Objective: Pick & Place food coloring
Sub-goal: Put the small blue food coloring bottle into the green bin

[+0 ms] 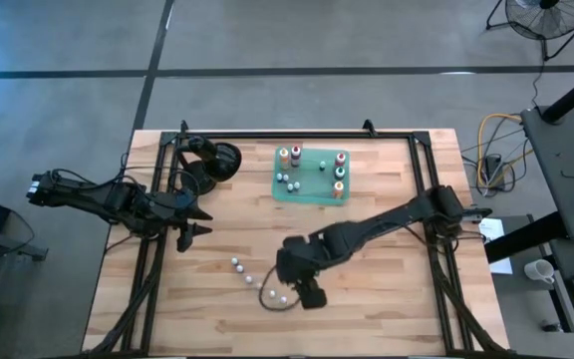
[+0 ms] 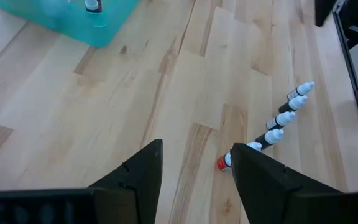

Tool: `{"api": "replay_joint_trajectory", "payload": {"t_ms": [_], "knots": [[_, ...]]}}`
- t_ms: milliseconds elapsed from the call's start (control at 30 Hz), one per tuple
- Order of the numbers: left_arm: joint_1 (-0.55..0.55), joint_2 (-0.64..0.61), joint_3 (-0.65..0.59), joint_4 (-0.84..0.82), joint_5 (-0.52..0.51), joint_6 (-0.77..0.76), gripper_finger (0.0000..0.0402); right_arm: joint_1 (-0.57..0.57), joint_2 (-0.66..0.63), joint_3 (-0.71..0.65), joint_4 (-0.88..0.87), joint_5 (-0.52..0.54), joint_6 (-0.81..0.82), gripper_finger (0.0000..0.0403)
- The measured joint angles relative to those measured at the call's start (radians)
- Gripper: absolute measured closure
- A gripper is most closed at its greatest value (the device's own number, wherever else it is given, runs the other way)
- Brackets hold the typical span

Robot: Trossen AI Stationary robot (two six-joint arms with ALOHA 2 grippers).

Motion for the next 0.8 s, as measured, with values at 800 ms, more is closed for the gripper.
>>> {"api": "replay_joint_trajectory", "payload": {"t_ms": [800], "knots": [[0.0,0.0,0.0,-0.001,0.002,0.0,0.0239,0.159,0.104,-0.147,0.349,0.169,-0.089,0.0186]]}}
